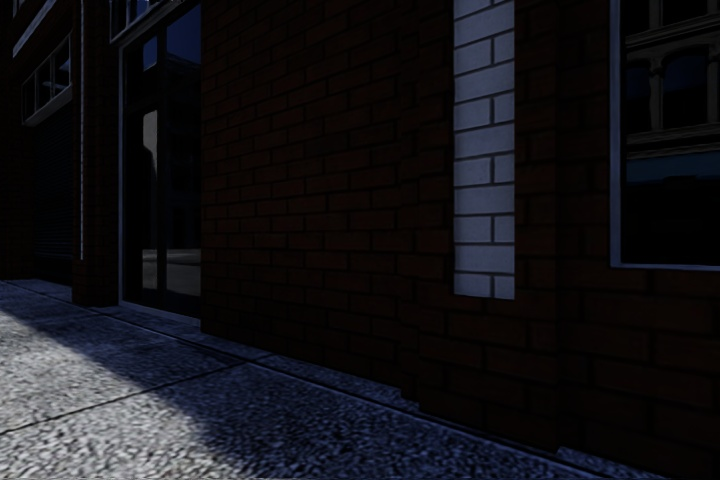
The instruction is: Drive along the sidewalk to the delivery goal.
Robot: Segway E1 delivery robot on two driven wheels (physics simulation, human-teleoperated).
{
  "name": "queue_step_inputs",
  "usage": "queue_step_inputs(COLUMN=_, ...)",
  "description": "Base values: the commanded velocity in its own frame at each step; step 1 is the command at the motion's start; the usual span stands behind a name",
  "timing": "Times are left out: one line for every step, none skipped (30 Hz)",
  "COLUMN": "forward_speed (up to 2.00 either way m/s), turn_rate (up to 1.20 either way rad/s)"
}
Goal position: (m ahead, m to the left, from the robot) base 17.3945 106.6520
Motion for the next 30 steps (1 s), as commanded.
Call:
queue_step_inputs(forward_speed=2.00, turn_rate=0.65)
queue_step_inputs(forward_speed=2.00, turn_rate=0.65)
queue_step_inputs(forward_speed=2.00, turn_rate=0.67)
queue_step_inputs(forward_speed=2.00, turn_rate=0.67)
queue_step_inputs(forward_speed=2.00, turn_rate=0.68)
queue_step_inputs(forward_speed=2.00, turn_rate=0.69)
queue_step_inputs(forward_speed=2.00, turn_rate=0.69)
queue_step_inputs(forward_speed=2.00, turn_rate=0.69)
queue_step_inputs(forward_speed=2.00, turn_rate=0.69)
queue_step_inputs(forward_speed=2.00, turn_rate=0.69)
queue_step_inputs(forward_speed=2.00, turn_rate=0.69)
queue_step_inputs(forward_speed=2.00, turn_rate=0.69)
queue_step_inputs(forward_speed=2.00, turn_rate=0.69)
queue_step_inputs(forward_speed=2.00, turn_rate=0.69)
queue_step_inputs(forward_speed=2.00, turn_rate=0.69)
queue_step_inputs(forward_speed=2.00, turn_rate=0.69)
queue_step_inputs(forward_speed=2.00, turn_rate=0.69)
queue_step_inputs(forward_speed=2.00, turn_rate=0.69)
queue_step_inputs(forward_speed=2.00, turn_rate=0.69)
queue_step_inputs(forward_speed=2.00, turn_rate=0.69)
queue_step_inputs(forward_speed=2.00, turn_rate=0.69)
queue_step_inputs(forward_speed=2.00, turn_rate=0.69)
queue_step_inputs(forward_speed=2.00, turn_rate=0.69)
queue_step_inputs(forward_speed=2.00, turn_rate=0.69)
queue_step_inputs(forward_speed=2.00, turn_rate=0.69)
queue_step_inputs(forward_speed=2.00, turn_rate=0.70)
queue_step_inputs(forward_speed=2.00, turn_rate=0.71)
queue_step_inputs(forward_speed=2.00, turn_rate=0.71)
queue_step_inputs(forward_speed=2.00, turn_rate=0.71)
queue_step_inputs(forward_speed=2.00, turn_rate=0.71)
